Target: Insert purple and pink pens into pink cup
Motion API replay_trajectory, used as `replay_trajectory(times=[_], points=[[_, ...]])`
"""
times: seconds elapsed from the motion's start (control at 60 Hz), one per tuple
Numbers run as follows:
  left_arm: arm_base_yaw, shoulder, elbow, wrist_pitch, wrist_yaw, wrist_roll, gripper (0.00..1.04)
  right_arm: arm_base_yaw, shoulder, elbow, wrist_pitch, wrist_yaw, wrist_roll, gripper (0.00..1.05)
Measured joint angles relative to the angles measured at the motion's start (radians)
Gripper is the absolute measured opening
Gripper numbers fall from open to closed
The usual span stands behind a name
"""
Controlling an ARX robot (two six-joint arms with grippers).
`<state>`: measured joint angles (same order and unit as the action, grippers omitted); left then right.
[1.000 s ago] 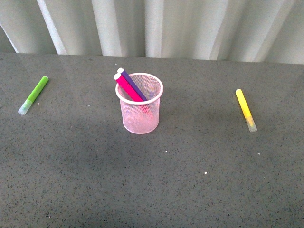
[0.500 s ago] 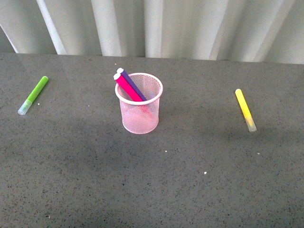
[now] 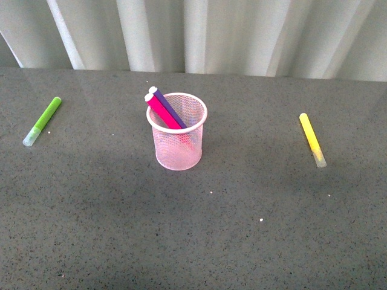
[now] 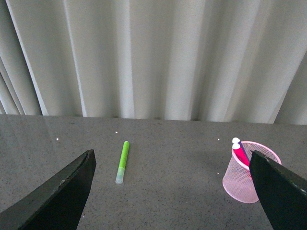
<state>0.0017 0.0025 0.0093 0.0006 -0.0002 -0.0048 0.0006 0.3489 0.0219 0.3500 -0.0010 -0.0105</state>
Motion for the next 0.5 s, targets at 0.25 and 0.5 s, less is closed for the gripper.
replay_trajectory(times=[0.25,0.5], points=[[0.0,0.0,0.0,0.0,0.0,0.0,0.98,0.0,-0.097,0.0,-0.094,0.0,0.0,0.03],[0.0,0.0,0.0,0.0,0.0,0.0,0.98,0.0,-0.161,0.0,-0.158,0.0,0.0,0.03]])
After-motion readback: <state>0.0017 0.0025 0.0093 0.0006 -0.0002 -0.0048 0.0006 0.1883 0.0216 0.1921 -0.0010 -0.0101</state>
